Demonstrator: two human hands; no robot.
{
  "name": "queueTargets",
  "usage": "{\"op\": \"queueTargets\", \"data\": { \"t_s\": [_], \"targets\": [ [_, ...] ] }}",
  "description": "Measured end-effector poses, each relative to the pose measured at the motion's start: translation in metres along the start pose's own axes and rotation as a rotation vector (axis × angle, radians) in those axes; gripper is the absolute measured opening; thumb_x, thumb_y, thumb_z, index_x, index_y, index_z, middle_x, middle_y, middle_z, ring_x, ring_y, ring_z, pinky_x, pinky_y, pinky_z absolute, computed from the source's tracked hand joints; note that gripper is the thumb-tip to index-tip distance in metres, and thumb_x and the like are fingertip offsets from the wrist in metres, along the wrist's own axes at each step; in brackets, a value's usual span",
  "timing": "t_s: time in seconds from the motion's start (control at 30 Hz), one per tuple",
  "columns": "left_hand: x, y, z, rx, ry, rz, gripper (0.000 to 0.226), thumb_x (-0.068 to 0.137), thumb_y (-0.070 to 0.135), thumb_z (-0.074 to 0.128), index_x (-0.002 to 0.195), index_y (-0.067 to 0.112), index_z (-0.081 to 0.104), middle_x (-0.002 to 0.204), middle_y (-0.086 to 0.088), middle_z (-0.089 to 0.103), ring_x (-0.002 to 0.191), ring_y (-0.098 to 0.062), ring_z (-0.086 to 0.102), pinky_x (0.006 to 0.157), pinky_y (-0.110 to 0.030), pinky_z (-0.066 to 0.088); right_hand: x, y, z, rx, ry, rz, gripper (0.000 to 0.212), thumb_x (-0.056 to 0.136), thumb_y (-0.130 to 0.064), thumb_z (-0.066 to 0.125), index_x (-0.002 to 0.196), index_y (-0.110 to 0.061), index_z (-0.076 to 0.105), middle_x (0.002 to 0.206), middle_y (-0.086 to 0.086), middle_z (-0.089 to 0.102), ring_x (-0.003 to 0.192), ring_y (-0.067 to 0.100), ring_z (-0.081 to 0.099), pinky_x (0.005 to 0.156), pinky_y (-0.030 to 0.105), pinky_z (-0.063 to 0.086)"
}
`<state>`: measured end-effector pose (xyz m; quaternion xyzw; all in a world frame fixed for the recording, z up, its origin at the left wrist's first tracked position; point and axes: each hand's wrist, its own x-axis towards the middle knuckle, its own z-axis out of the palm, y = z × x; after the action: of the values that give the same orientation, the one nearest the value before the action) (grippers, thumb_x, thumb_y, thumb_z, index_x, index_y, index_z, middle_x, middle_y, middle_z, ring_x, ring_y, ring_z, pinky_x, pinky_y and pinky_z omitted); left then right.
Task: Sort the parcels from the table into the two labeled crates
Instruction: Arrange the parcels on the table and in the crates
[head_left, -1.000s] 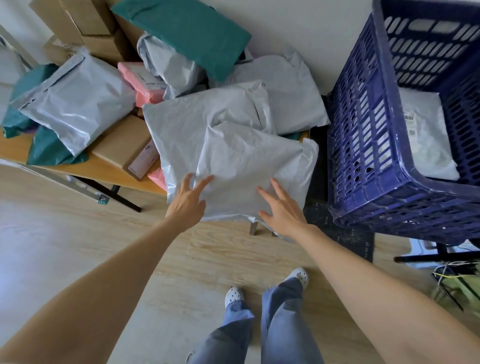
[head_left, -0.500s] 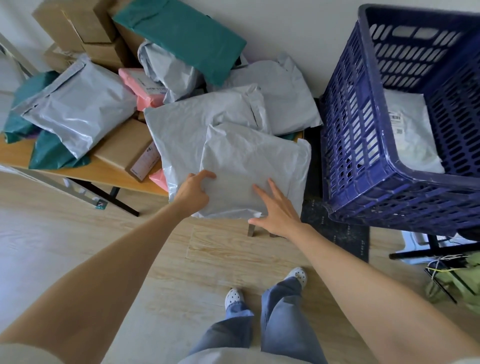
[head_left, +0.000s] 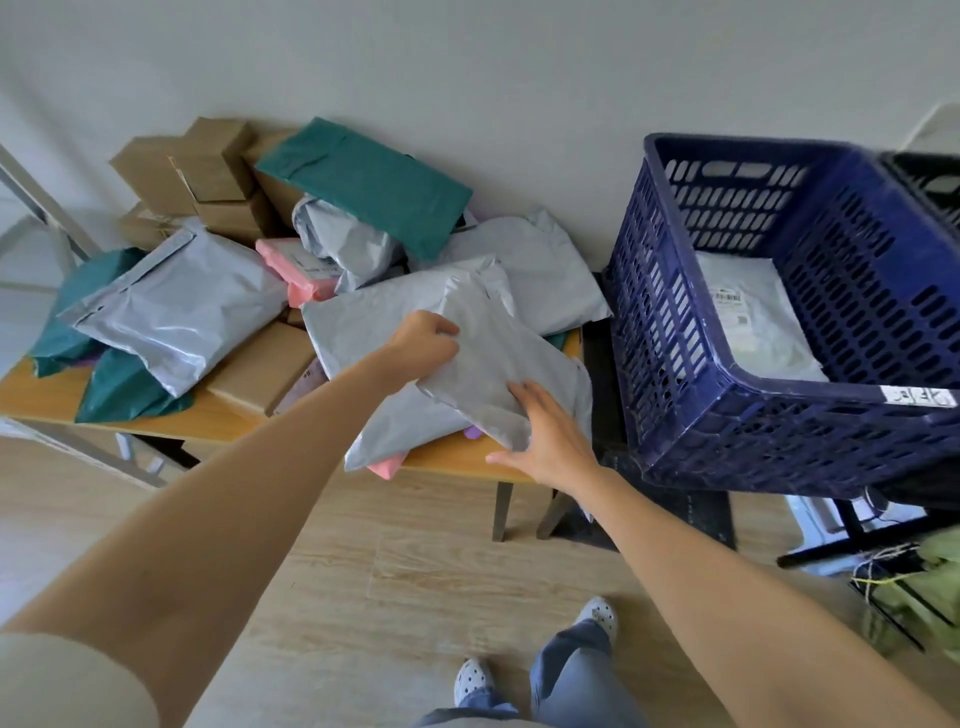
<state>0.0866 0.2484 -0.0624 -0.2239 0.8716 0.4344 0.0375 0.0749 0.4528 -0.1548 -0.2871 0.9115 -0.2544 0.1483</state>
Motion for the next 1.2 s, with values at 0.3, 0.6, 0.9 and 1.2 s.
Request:
{"op": "queueTargets", "data": {
  "t_s": [0.3, 0.6, 0.9, 1.2],
  "targets": [
    [0.016, 0.030, -0.012, -0.252, -0.018, -0.047, 0.025, 0.092, 0.013, 0.057, 0.117, 0.012, 0.058, 0.095, -0.003, 0.055, 0.075, -0.013, 0.056, 0.054, -0.020, 0.049, 0.003, -0.003, -0.038, -0.046, 0.260, 0.005, 0.047, 0.094, -0.020, 0.059, 0.138, -0.016, 0.045, 0.134, 0.003, 0.054, 0.116, 0.021, 0.058, 0.089, 0.032, 0.049],
    [0.033, 0.044, -0.026, -0.332, 0.077, 0.009, 0.034, 0.102, 0.032, 0.042, 0.130, 0.014, 0.047, 0.106, -0.007, 0.058, 0.076, -0.019, 0.059, 0.066, -0.028, 0.051, 0.044, -0.008, -0.106, 0.002, 0.339, 0.017, 0.024, 0.097, -0.006, 0.045, 0.118, -0.011, 0.054, 0.087, 0.002, 0.056, 0.085, 0.033, 0.060, 0.063, 0.032, 0.037],
    [0.061, 0.054, -0.042, -0.191, 0.067, 0.054, 0.031, 0.097, 0.020, 0.053, 0.127, 0.013, 0.049, 0.092, 0.002, 0.060, 0.074, -0.016, 0.061, 0.067, -0.026, 0.052, 0.098, -0.011, -0.180, 0.128, 0.324, -0.023, 0.040, 0.094, -0.002, 0.047, 0.132, -0.015, 0.050, 0.115, 0.008, 0.064, 0.102, 0.026, 0.061, 0.079, 0.036, 0.050],
    [0.090, 0.113, -0.077, 0.153, 0.321, 0.338, 0.075, 0.083, 0.035, 0.074, 0.143, 0.022, 0.032, 0.139, -0.007, 0.045, 0.109, -0.019, 0.053, 0.090, -0.030, 0.044, 0.145, -0.029, -0.236, 0.131, 0.272, -0.148, 0.042, 0.091, 0.002, 0.053, 0.130, -0.016, 0.052, 0.098, -0.007, 0.058, 0.092, 0.015, 0.058, 0.071, 0.025, 0.043]
  ]
}}
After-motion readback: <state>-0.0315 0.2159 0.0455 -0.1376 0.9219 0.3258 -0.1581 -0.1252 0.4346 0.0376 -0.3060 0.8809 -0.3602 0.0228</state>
